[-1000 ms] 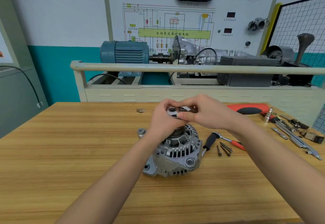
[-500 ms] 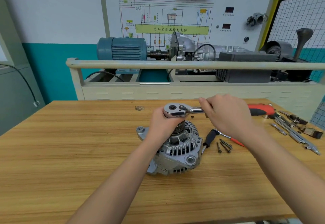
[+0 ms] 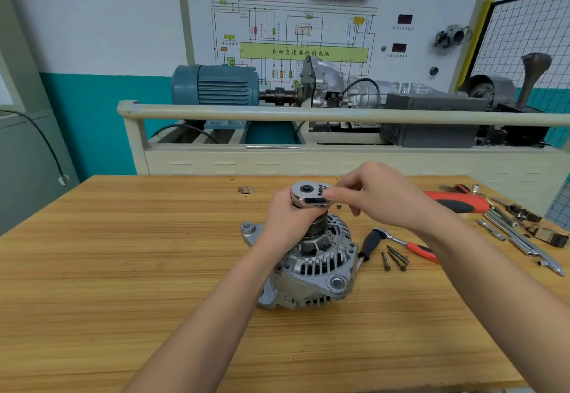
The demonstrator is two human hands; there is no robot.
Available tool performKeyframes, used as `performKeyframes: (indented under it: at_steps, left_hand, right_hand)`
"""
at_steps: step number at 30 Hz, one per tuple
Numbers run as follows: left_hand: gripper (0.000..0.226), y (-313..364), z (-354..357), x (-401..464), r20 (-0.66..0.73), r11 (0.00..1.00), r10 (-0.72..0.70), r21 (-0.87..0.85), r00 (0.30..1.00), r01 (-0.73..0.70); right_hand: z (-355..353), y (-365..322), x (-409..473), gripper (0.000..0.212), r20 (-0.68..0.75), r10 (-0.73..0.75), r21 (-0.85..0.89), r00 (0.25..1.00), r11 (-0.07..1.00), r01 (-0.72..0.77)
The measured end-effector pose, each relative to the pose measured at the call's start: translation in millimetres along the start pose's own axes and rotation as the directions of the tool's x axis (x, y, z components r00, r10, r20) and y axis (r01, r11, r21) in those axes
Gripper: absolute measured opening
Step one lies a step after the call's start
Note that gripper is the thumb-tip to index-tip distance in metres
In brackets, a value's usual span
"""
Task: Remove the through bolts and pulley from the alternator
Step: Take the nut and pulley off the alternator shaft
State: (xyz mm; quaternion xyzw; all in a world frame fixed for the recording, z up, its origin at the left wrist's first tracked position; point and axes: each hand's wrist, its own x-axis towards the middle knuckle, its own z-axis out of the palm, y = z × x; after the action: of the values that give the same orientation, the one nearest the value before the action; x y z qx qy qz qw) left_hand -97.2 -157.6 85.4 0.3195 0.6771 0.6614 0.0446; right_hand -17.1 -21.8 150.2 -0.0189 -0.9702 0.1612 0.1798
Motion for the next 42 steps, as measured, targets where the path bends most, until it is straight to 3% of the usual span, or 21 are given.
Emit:
performKeyframes:
  at_steps: [4,9,13,17,20,25,29,32,35,39,42]
  left_hand:
    - [0.016,-1.6,-0.7,2.1,0.011,1.000,-0.003,0.004,1.000,0.002]
    - [0.019,-3.8,-3.5,2.1,0.030,1.000,0.003,-0.014,1.000,-0.003]
    - [0.021,-2.8,-6.8,2.1,0.079,1.000,-0.025,-0.013,0.997,0.026]
    - [0.021,-1.7,-6.5,2.1,0.076,1.000,-0.015,-0.006,0.997,0.016]
    - [0.023,-1.7,-7.7,2.3,0.083,1.000,-0.024,-0.008,0.996,0.025]
    - [0.023,-3.6,-8.0,3.3,0.086,0.996,-0.075,-0.032,0.994,0.078]
    - [0.022,-3.3,0.6,-0.9,-0.051,0.999,-0.021,-0.035,0.998,0.020]
    - [0.027,-3.5,9.3,-4.8,-0.192,0.999,0.016,-0.043,0.981,-0.024]
    - [0.021,-3.7,9.0,-5.2,-0.106,0.997,0.075,0.003,0.992,-0.075]
    - [0.020,-5.2,-2.6,-1.8,0.022,0.999,0.049,-0.007,0.999,-0.049]
    - [0.028,-7.0,-6.1,1.2,0.057,1.000,0.025,-0.015,0.998,-0.024]
  right_hand:
    - [-1.5,3.6,3.1,0.056,-0.005,0.021,0.059,1.000,0.998,-0.021]
    - [-5.5,-1.0,6.6,0.058,0.039,0.030,0.026,0.999,0.999,-0.031]
    - [-2.3,-6.1,10.8,0.057,-0.040,0.032,-0.055,0.999,0.998,-0.034]
    - [-9.2,-6.0,18.8,0.055,0.124,0.019,0.027,0.992,0.999,-0.022]
    - [-11.7,-0.3,18.6,0.053,0.172,0.030,0.079,0.985,0.996,-0.044]
    - [-40.1,20.6,-10.2,0.070,0.317,0.135,-0.071,0.939,0.990,-0.118]
    - [-34.0,3.6,-39.0,0.060,0.202,0.108,-0.214,0.973,0.975,-0.063]
    - [-12.3,-19.3,-64.4,0.055,0.067,0.165,-0.312,0.984,0.940,-0.137]
    - [1.7,-32.0,-77.5,0.053,-0.032,0.161,-0.378,0.986,0.911,-0.161]
    - [-7.0,-16.8,-65.2,0.072,-0.013,0.185,-0.217,0.983,0.959,-0.183]
    - [-8.0,10.8,-42.1,0.077,-0.133,0.151,-0.241,0.980,0.954,-0.179]
